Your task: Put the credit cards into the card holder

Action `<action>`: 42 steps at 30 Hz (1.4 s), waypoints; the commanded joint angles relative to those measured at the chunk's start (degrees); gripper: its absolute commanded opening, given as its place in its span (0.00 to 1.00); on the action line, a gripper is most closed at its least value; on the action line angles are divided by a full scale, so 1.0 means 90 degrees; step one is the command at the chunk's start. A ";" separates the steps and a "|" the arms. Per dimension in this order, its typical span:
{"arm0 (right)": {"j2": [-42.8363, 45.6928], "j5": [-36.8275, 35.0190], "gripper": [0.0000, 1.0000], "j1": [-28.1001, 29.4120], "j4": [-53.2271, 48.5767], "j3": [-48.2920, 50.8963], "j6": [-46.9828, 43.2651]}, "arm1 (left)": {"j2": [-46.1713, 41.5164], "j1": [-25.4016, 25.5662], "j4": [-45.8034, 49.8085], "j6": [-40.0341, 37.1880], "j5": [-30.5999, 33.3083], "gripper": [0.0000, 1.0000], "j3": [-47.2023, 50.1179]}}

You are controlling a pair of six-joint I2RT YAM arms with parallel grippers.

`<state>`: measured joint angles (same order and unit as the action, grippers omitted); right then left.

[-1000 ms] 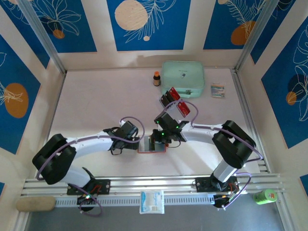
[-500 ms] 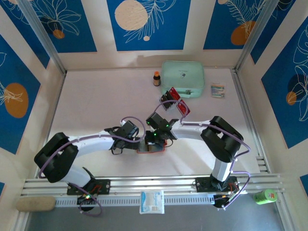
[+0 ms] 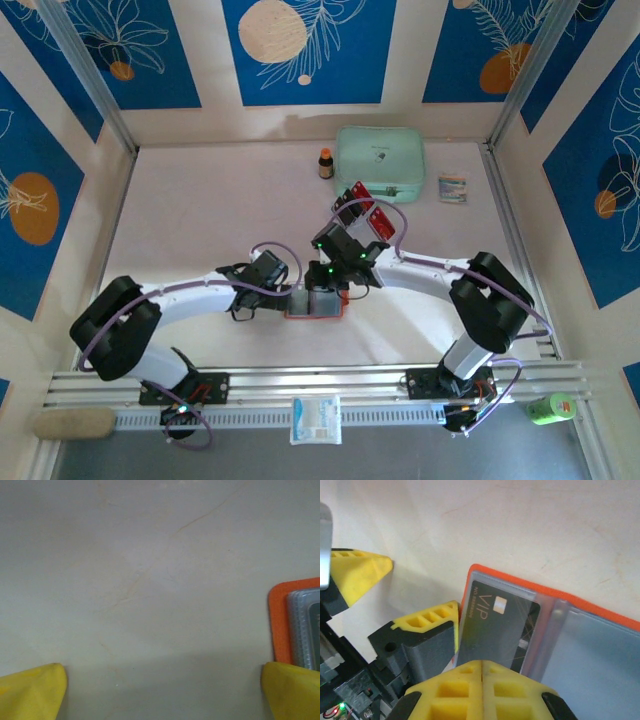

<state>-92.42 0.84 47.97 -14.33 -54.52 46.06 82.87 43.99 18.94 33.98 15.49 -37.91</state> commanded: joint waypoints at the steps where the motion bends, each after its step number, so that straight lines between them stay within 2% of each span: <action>1: -0.0068 -0.0013 0.00 -0.0027 -0.0220 0.0169 0.0050 | -0.0275 -0.0044 0.0179 -0.0094 0.0096 1.00 -0.0001; 8: -0.0408 0.0089 0.00 0.0010 -0.0089 0.0125 0.0080 | -0.0508 -0.0071 0.0504 -0.0016 0.0411 1.00 -0.0036; 32: -0.1010 0.0228 0.00 0.0237 -0.0077 -0.0186 0.0086 | 0.0255 -0.0068 -0.0057 -0.0177 -0.0137 1.00 0.0104; 37: -0.0836 0.0230 0.00 0.0214 -0.0182 -0.0241 0.0053 | 0.0180 -0.0066 -0.0013 -0.0183 -0.0122 1.00 0.0106; 42: -0.0102 0.0067 0.00 0.0113 -0.0381 -0.0055 0.0036 | -0.0057 -0.0065 0.0198 -0.0181 -0.0034 1.00 0.0034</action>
<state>-98.63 1.08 49.32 -16.12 -55.13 46.50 83.05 43.86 19.90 32.88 15.94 -37.78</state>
